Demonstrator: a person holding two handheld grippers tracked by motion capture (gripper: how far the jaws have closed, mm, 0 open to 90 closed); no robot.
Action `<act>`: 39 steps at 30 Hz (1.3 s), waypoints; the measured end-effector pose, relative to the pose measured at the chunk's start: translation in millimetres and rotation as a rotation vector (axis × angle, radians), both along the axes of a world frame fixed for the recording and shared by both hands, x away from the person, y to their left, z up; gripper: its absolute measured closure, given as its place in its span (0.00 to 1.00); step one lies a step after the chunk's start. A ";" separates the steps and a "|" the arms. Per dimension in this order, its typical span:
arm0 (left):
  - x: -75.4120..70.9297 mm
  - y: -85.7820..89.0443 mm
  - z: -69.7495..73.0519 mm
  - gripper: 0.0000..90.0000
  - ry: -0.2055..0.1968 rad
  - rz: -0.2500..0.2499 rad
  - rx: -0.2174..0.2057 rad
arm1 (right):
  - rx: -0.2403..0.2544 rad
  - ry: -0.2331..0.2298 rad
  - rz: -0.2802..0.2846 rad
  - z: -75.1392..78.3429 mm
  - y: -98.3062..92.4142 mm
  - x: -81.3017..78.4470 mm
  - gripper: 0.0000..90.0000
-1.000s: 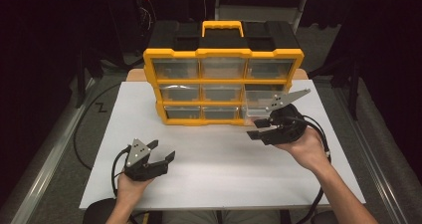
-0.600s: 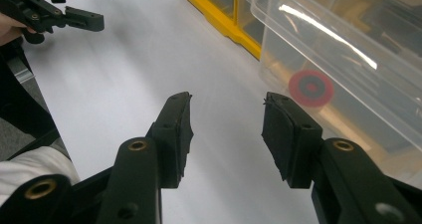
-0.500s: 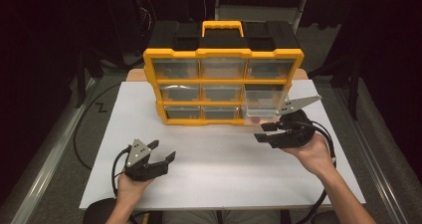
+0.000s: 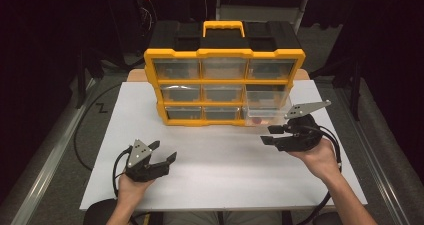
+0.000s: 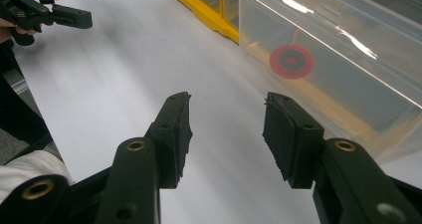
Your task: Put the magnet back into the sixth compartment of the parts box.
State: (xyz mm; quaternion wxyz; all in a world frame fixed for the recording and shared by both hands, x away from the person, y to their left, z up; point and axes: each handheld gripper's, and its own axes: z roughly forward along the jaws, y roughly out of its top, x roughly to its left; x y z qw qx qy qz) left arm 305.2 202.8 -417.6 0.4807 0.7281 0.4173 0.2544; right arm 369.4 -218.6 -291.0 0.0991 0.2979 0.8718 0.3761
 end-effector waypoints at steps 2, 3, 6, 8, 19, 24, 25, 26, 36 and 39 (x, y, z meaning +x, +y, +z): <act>-0.2 -0.1 0.0 0.32 -0.002 0.001 -0.001 | 0.003 -0.005 -0.005 -0.8 -1.4 -0.5 0.60; -0.2 -0.1 0.0 0.32 -0.002 0.000 -0.001 | 0.005 -0.007 -0.007 -1.2 -2.4 -1.0 0.60; 0.1 0.0 0.0 0.32 -0.001 0.000 0.000 | 0.012 -0.009 -0.012 -3.2 -4.8 -1.4 0.60; 0.2 -0.1 0.0 0.32 -0.001 0.000 0.000 | 0.017 -0.009 -0.015 -4.8 -6.2 -1.7 0.60; 0.1 0.0 0.1 0.32 -0.001 0.001 -0.002 | 0.035 -0.008 -0.037 -10.6 -14.9 -3.4 0.60; 0.1 0.0 0.1 0.32 -0.002 0.000 -0.002 | 0.042 -0.007 -0.044 -13.7 -16.8 -3.9 0.60; 0.0 0.1 0.1 0.32 -0.002 0.000 -0.002 | 0.042 -0.008 -0.044 -14.1 -17.0 -4.0 0.60; 0.1 0.1 0.1 0.32 -0.002 0.001 -0.003 | 0.044 -0.009 -0.045 -14.8 -17.5 -4.1 0.60; -0.2 0.0 0.3 0.32 -0.004 0.001 -0.004 | 0.057 -0.018 -0.059 -21.9 -23.1 -6.3 0.58; -0.2 0.1 0.3 0.32 -0.004 0.001 -0.004 | 0.061 -0.022 -0.063 -25.3 -25.3 -6.9 0.58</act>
